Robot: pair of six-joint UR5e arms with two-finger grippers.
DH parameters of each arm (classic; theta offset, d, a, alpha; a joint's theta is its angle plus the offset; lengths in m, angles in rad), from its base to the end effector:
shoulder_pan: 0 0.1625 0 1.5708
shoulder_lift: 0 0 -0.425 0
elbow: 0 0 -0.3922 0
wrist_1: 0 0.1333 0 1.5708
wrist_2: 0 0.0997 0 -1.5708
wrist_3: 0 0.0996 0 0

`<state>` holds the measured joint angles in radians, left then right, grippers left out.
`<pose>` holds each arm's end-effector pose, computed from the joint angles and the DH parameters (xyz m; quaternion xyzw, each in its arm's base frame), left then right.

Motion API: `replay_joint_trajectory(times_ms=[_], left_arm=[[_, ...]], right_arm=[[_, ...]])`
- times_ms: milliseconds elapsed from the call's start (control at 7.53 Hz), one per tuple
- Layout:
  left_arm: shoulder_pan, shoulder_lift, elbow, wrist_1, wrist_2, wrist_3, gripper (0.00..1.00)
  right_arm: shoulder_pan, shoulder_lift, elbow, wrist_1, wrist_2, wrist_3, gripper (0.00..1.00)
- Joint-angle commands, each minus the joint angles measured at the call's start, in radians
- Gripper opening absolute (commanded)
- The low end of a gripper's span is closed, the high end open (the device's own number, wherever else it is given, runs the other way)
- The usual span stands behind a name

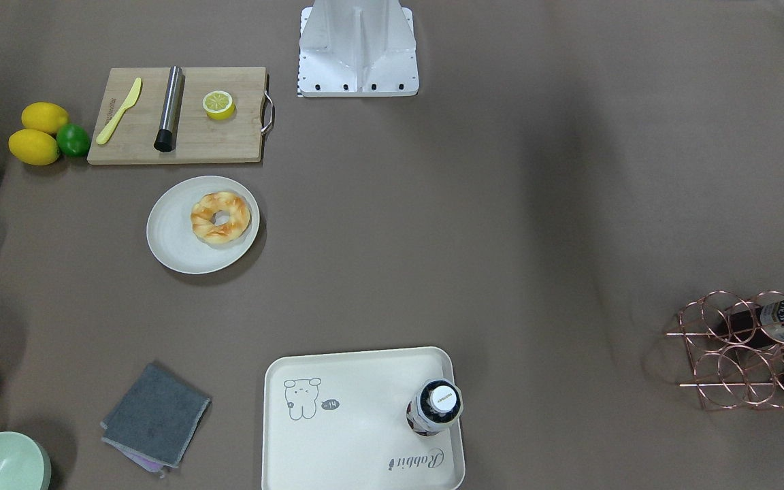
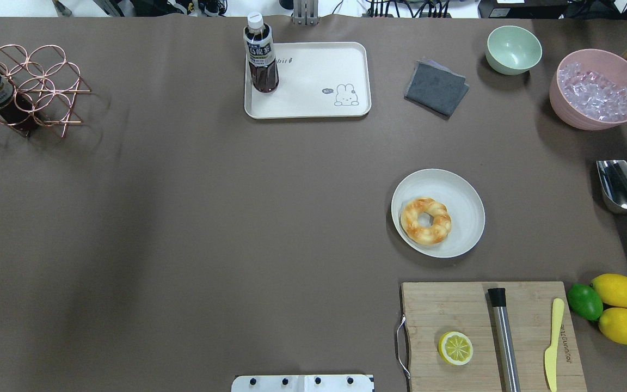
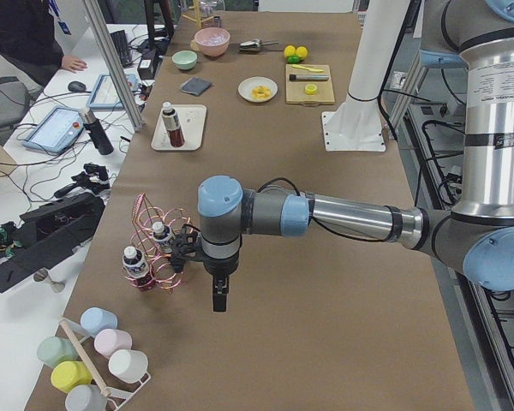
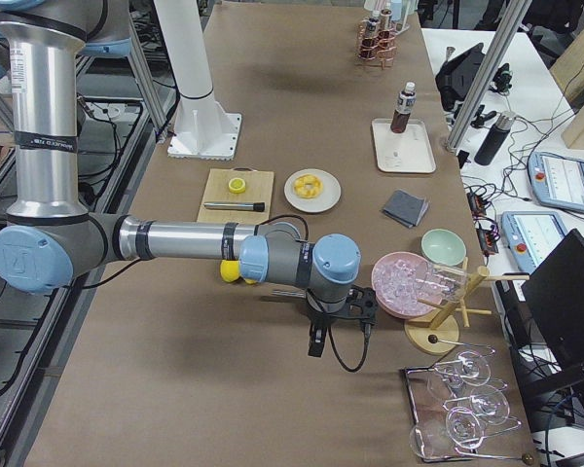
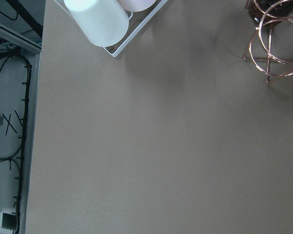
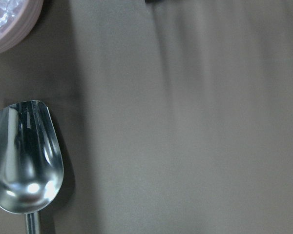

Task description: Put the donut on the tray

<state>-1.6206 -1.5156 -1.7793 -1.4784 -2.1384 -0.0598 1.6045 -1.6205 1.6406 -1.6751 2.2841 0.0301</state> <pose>-0.1030 -0.4642 0.6047 0.0278 0.2800 -0.0440 0.9586 0.0837 -0.4615 0.6625 -0.0388 -0.3489 0.0445 0.9353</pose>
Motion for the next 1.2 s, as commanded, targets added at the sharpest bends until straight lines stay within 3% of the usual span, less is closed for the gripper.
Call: replay_joint_trajectory(times_ms=[0, 1062], left_arm=[[-0.001, 0.006, 0.001, 0.000, 0.000, 0.000, 0.98], [0.004, 0.011, -0.002, -0.002, 0.002, 0.000, 0.98]], right_arm=[[0.000, -0.004, 0.007, 0.000, 0.008, 0.002, 1.00], [-0.002, -0.009, 0.033, 0.000, 0.009, 0.001, 1.00]])
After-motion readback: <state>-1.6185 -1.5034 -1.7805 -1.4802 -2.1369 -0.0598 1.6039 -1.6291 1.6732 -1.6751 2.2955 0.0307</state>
